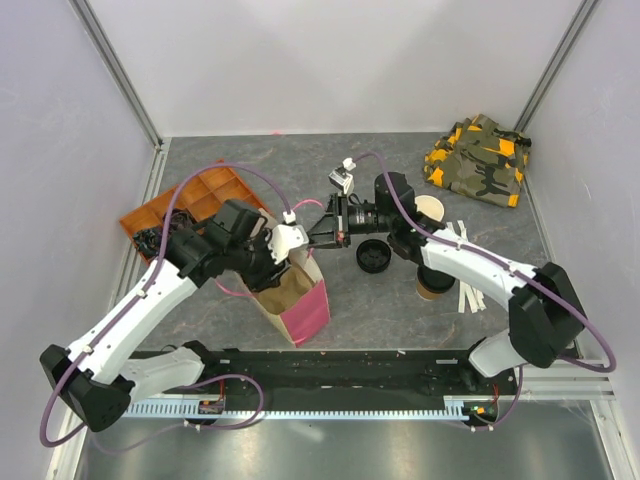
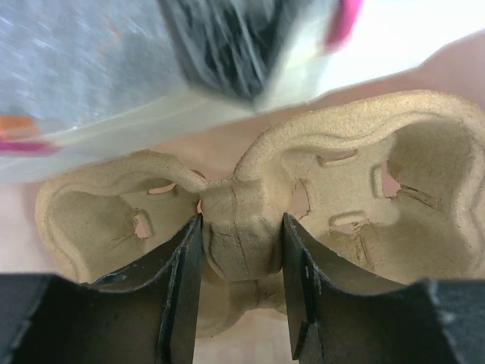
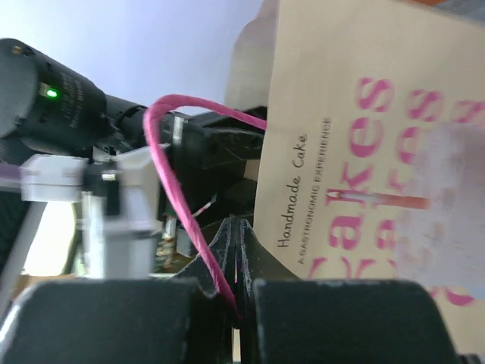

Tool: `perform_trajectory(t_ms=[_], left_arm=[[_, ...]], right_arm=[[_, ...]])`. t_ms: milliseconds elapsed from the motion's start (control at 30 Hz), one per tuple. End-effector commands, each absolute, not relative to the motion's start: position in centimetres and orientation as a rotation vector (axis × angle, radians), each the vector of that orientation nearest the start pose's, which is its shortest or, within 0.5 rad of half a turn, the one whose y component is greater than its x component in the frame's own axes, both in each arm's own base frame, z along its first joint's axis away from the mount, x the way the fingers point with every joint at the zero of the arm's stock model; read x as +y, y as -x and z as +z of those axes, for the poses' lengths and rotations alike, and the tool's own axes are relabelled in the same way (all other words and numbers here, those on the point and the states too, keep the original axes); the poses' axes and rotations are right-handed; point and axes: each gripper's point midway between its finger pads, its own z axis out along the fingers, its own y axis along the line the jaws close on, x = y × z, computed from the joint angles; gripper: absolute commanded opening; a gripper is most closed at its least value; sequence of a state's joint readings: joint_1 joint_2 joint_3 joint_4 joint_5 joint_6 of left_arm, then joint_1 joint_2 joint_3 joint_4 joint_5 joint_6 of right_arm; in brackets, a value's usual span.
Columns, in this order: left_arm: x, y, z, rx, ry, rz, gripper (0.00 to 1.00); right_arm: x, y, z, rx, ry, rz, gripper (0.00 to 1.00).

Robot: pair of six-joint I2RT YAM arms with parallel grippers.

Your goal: Pack the takeout coffee

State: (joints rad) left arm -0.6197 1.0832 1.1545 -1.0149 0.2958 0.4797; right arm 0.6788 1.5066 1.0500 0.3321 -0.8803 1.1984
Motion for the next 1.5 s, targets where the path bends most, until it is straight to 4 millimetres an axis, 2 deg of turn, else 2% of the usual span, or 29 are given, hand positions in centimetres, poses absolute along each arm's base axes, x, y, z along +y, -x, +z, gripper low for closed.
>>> perform_trajectory(t_ms=[0,167,267,367,533,700,800,867,1033,1200,1467], left_arm=[[-18.0,-17.8,19.2,2.109,-1.331,-0.461,0.18],[-18.4,-17.5,17.0,2.13,-1.338,-0.414,0.18],[-18.4,-17.7,16.4,2.178,-1.287,-0.385,0.18],[-18.8,-18.0,16.3,2.179,-1.26,-0.377,0.18],[-18.8,-17.8,15.5,2.166,-1.332,-0.357,0.18],[-18.2,-17.3,15.3,2.125,-1.433,-0.339,0.17],[-17.4,-16.9,14.6,2.125,-1.469,-0.309,0.14],[-17.2,-16.7,14.3,2.143,-1.478,-0.309,0.12],[-17.4,-17.2,13.8,2.189,-1.49,-0.291,0.1],[-17.5,-17.5,13.1,2.209,-1.521,-0.274,0.06],[-16.9,-17.3,11.3,2.269,-1.562,-0.242,0.06]], right_arm=[[36.2,-20.9,28.7,2.081,0.396,1.8,0.0],[35.1,-20.5,26.7,2.111,0.355,1.744,0.0],[34.9,-21.0,27.9,2.067,0.404,1.681,0.0],[34.8,-21.1,27.8,2.079,0.432,1.646,0.0],[34.5,-21.7,27.3,2.108,0.454,1.628,0.0],[33.7,-22.9,28.7,2.054,0.449,1.588,0.0],[33.1,-24.0,29.8,1.999,0.423,1.522,0.0],[32.5,-24.3,29.4,2.018,0.408,1.462,0.0],[31.2,-25.5,30.2,1.979,0.382,1.319,0.0],[31.4,-25.1,31.1,1.934,0.411,1.329,0.0],[31.6,-24.4,31.7,1.897,0.438,1.331,0.0]])
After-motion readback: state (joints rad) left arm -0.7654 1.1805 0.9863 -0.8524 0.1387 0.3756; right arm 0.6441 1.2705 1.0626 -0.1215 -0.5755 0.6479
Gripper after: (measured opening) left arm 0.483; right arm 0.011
